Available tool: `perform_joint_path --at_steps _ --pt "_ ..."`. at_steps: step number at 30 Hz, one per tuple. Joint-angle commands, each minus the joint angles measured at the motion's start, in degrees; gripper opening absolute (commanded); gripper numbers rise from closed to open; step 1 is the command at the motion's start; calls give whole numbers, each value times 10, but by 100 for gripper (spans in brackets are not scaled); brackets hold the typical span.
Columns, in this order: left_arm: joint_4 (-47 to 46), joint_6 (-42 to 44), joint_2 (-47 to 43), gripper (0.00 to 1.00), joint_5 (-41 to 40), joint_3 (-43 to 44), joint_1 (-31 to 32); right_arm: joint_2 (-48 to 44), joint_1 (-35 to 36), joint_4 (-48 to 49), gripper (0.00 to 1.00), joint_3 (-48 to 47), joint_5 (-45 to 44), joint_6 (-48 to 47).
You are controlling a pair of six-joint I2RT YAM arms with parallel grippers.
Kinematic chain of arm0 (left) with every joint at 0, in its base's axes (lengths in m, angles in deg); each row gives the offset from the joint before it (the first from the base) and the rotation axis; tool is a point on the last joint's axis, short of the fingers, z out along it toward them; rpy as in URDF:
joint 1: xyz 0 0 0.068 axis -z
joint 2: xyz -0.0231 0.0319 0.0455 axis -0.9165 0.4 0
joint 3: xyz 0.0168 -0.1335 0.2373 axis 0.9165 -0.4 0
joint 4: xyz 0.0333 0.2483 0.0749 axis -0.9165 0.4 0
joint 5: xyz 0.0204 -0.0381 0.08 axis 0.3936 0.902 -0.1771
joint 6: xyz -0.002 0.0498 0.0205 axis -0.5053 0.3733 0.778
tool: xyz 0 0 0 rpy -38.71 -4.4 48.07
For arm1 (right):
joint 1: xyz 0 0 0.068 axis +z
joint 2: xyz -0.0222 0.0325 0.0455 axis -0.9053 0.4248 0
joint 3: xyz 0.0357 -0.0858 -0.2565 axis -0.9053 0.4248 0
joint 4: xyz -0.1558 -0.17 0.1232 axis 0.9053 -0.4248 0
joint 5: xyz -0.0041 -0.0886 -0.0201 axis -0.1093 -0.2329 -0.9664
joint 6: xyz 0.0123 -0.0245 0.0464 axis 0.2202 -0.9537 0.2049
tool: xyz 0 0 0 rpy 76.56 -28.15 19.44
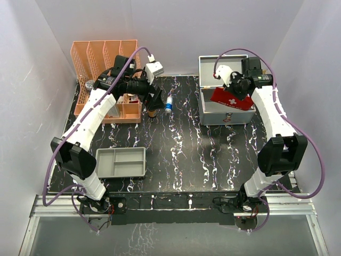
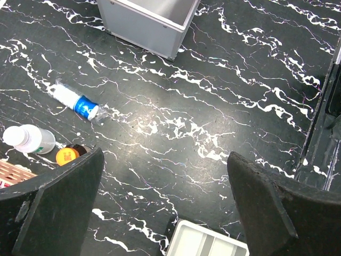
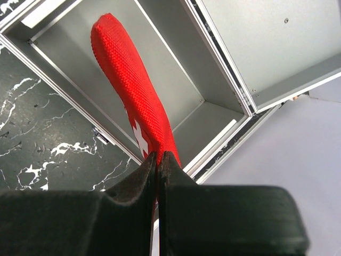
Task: Organize the medicine kit
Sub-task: Place the medicine pouch inside the medicine box.
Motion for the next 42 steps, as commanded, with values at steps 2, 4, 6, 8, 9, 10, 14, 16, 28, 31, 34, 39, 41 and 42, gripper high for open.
perform_joint_path --at_steps 2,4,6,8,9,10,14,16,28,31,34,39,41,42 --pt "-11 3 -31 99 24 -4 -6 -7 -6 19 0 4 30 -11" --pt "-13 4 -28 99 26 -4 -7 0 -6 18 0 10 42 -5" --pt "-14 5 -27 99 27 -4 -7 6 -7 23 0 19 51 -3" --pt "-15 5 -29 99 29 -5 -8 12 -6 28 0 27 59 0" --pt "-15 5 -29 99 30 -6 -9 16 -6 28 0 29 63 0" --pt "-16 5 -30 99 30 -8 -10 18 -6 28 0 30 66 1" --pt "-24 1 -33 99 34 -16 -12 25 -6 32 0 44 67 4" --pt "-27 0 -33 99 35 -18 -12 27 -6 38 0 57 63 8" --pt "-24 6 -21 99 52 -8 -19 43 -6 99 0 76 15 45" --pt "-20 7 -17 99 54 -4 -21 43 -6 114 3 82 0 53" --pt "-19 8 -16 99 58 -1 -22 43 -6 130 11 91 -14 60" --pt "-15 8 -11 99 63 3 -23 43 -6 161 33 109 -33 71" --pt "-13 10 -10 99 66 5 -23 43 -7 171 41 115 -40 76" --pt "-12 10 -10 99 67 6 -23 43 -6 176 41 117 -44 77"
